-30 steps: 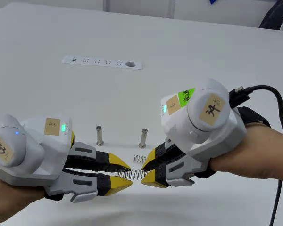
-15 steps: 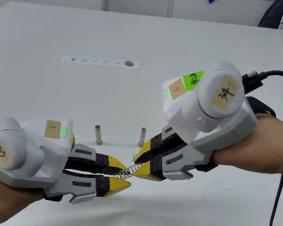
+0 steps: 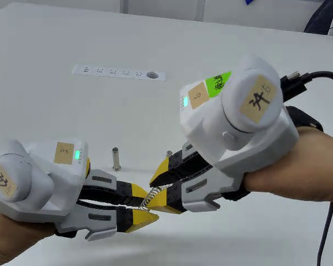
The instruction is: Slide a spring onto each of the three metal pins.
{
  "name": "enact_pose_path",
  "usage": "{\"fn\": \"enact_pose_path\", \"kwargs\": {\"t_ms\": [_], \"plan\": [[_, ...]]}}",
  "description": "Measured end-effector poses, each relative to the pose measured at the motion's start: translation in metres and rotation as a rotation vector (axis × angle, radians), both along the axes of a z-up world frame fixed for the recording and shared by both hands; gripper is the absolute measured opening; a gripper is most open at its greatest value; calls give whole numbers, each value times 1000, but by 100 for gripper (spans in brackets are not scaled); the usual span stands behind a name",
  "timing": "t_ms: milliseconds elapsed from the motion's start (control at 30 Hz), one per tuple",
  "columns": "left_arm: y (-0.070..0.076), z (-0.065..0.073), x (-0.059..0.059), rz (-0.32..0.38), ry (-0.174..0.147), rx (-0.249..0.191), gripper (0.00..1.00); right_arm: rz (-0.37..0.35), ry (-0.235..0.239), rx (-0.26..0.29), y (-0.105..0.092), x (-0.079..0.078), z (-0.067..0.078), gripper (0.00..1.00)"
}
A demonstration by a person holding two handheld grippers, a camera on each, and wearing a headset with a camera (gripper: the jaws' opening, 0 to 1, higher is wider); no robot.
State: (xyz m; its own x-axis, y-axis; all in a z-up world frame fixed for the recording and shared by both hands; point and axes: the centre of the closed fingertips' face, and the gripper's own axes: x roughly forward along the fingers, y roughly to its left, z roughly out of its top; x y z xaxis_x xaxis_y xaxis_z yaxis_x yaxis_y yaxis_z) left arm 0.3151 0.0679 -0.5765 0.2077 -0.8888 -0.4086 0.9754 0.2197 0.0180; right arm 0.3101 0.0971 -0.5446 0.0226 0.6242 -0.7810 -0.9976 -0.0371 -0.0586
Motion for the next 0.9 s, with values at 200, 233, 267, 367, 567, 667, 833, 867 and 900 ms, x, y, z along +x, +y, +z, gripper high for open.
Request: {"fn": "enact_pose_path", "kwargs": {"t_ms": [200, 233, 267, 367, 567, 667, 833, 867, 900], "plan": [[-2, 2, 0, -6, -5, 1, 11, -1, 12, -19, 0, 0, -5, 17], [-2, 3, 0, -8, -6, 3, 11, 0, 14, -22, 0, 0, -6, 16], [-3, 3, 0, -9, -7, 3, 11, 0, 16, -24, 0, 0, -6, 15], [-4, 4, 0, -13, -12, 1, 11, 1, 19, -34, -1, 0, -8, 13], [-4, 3, 0, -16, -14, 8, 11, 0, 27, -44, -2, -1, -10, 12], [-4, 3, 0, -12, -14, 4, 11, -3, 28, -48, -2, -1, -10, 12], [0, 1, 2, 4, -5, 6, 12, -12, 23, -49, -4, 1, -9, 12], [1, 1, 2, 6, -3, 8, 13, -16, 21, -50, -6, 2, -9, 12], [4, 0, 3, 15, 0, 8, 14, -23, 21, -50, -8, 4, -8, 12]]}}
